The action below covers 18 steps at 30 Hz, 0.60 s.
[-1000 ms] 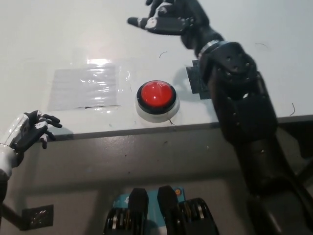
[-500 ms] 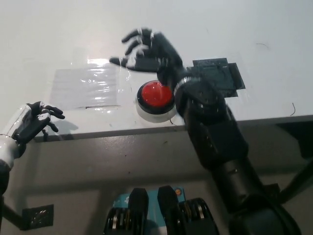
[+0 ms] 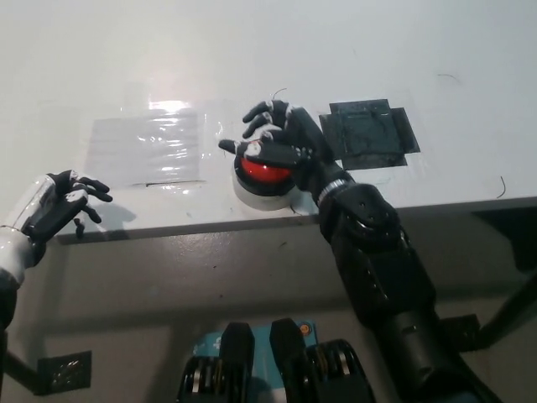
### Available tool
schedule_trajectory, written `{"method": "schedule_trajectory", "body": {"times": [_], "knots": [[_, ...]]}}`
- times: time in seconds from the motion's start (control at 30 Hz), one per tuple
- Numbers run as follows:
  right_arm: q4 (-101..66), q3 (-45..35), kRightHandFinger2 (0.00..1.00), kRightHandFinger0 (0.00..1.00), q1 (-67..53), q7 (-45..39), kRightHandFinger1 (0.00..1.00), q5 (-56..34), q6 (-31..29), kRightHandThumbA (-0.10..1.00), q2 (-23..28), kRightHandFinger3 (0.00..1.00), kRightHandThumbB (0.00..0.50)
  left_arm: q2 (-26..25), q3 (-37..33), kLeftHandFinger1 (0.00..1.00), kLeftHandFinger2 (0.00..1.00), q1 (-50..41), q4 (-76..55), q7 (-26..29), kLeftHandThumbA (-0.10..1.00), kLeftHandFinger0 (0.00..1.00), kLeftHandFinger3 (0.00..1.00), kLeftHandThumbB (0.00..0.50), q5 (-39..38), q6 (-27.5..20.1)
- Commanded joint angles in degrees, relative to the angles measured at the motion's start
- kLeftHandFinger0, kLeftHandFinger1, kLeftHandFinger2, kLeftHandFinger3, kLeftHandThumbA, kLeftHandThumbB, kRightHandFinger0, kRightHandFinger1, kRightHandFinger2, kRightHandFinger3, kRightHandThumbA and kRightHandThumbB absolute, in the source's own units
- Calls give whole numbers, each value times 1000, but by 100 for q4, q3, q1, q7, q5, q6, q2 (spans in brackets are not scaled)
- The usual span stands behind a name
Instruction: The robot uses its right hand to make a fist and press the red button kept in the middle of the desk
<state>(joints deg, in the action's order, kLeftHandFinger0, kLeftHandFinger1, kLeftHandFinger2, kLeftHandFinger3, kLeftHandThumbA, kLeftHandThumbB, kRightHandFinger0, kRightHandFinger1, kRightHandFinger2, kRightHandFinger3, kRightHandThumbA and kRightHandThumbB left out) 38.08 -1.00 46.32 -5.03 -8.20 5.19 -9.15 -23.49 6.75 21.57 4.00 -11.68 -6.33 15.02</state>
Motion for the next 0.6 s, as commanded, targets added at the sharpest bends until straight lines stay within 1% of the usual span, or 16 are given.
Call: {"method": "schedule_trajectory", "body": {"times": [0.0,0.03,0.07,0.13,0.17,0.23,0.27,0.33,0.47,0.5,0.53,0.57], "knots": [[-191,-65,293,0,10,-112,0,-113,-147,1000,42,370,43,-176,46,315,451,221,-74,-54,514,195,578,0,3,-70],[-92,-62,294,0,37,-119,0,-106,-213,1000,30,375,42,-247,39,319,463,274,-72,-71,515,200,581,0,44,-73],[-118,-31,299,0,-21,-112,0,-79,-77,1000,25,381,59,-247,51,324,469,277,-90,-79,510,201,588,0,26,-60],[-87,-19,305,0,-63,-153,0,-90,21,1000,31,392,69,-256,46,325,478,321,-83,-73,505,202,606,0,55,-55],[-28,-14,304,0,-98,-164,0,-90,96,1000,31,379,84,-258,44,324,479,339,-76,-63,505,200,612,0,74,-71],[-13,-8,280,0,-141,-119,0,-63,184,1000,22,353,79,-275,41,330,485,359,-77,-73,515,222,624,0,82,-31],[-7,-12,257,0,-184,-132,0,-78,234,1000,22,339,83,-281,55,329,483,390,-77,-77,516,218,617,0,59,16],[-5,-42,243,0,-272,-118,0,-104,366,1000,28,338,98,-274,61,334,481,393,-72,-80,507,214,610,0,52,-10],[87,-126,225,0,-297,-112,0,-179,397,1000,44,365,88,-308,46,334,491,484,-86,-67,504,197,610,0,93,51],[72,-98,209,0,-320,-139,0,-160,434,1000,71,350,89,-311,54,334,489,493,-56,-77,500,208,620,0,74,67],[59,-89,219,0,-338,-165,0,-169,475,1000,88,374,101,-315,55,336,483,501,-36,-89,510,209,618,0,62,58],[68,-91,219,0,-336,-161,0,-179,488,1000,90,375,101,-316,55,333,480,503,-28,-100,512,202,614,0,50,46]]}}
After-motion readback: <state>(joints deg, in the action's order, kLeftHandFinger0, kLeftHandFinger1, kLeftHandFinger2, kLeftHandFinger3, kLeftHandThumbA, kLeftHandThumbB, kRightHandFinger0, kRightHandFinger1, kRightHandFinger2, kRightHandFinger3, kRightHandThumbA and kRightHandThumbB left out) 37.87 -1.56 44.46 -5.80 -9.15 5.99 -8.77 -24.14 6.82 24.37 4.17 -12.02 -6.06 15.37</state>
